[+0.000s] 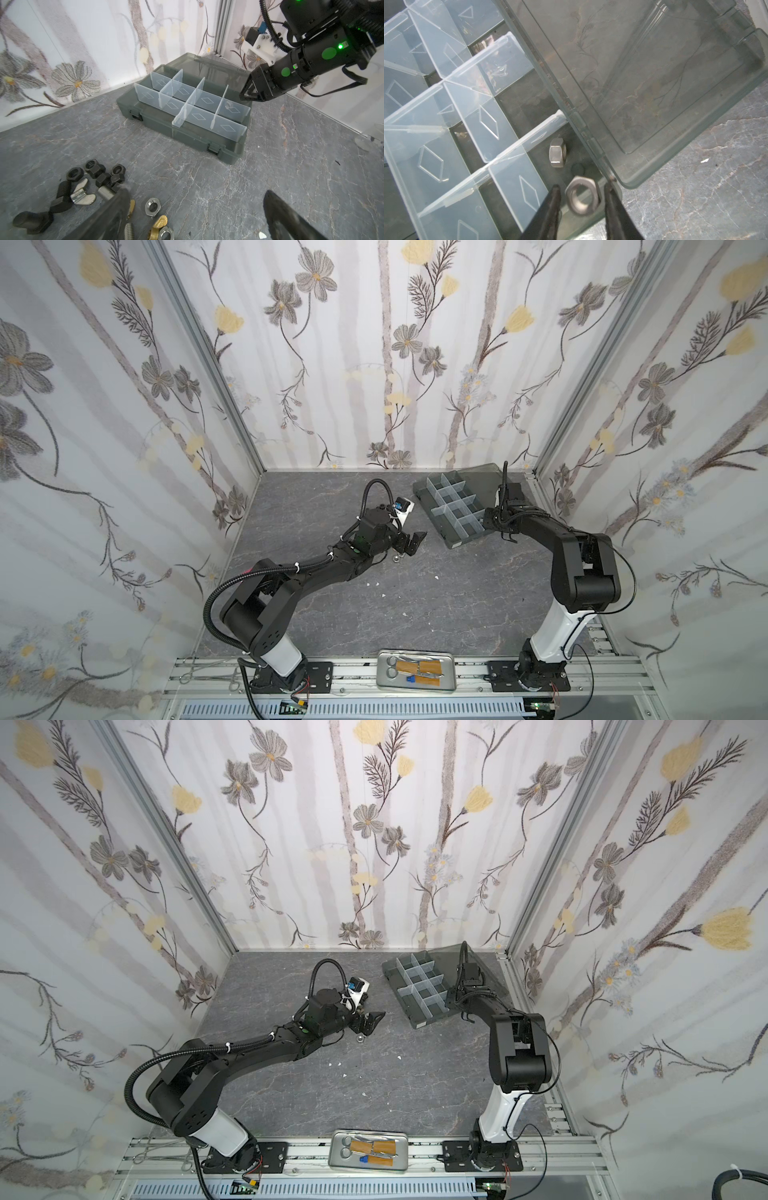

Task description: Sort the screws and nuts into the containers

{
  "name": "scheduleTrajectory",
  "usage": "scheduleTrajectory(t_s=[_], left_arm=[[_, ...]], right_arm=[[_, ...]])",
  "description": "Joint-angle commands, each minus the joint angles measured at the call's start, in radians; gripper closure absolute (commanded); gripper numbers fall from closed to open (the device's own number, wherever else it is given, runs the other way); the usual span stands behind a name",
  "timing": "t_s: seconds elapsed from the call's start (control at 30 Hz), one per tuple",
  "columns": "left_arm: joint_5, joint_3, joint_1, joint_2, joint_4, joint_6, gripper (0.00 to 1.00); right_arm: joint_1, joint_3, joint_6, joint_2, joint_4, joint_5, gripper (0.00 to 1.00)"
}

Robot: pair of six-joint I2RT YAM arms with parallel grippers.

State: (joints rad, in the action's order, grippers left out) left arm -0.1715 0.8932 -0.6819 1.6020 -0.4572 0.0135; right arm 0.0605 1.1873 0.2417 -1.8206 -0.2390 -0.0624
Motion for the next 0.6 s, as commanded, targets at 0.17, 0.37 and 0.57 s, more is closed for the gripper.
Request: scheduleTrajectory(t_s=[0.17,0.37,0.57], left_arm=[[0.044,-0.045,0.049,-0.087,-0.134,-0.084,0.00],[0.107,-0.159,0.143,-0.200,-0.143,-0.191,0.00],[0.247,-0.326,0.298,-0.306,-0.071,-0.339,0.00]], right_arm=[[0.004,-0.016,0.017,0.063,0.051,-0.002,0.47],[0.142,-0.087,-0.013,0.269,0.170,0.113,0.43],[0.469,-0.134,-0.096,0.233,0.300,0.317,0.44]])
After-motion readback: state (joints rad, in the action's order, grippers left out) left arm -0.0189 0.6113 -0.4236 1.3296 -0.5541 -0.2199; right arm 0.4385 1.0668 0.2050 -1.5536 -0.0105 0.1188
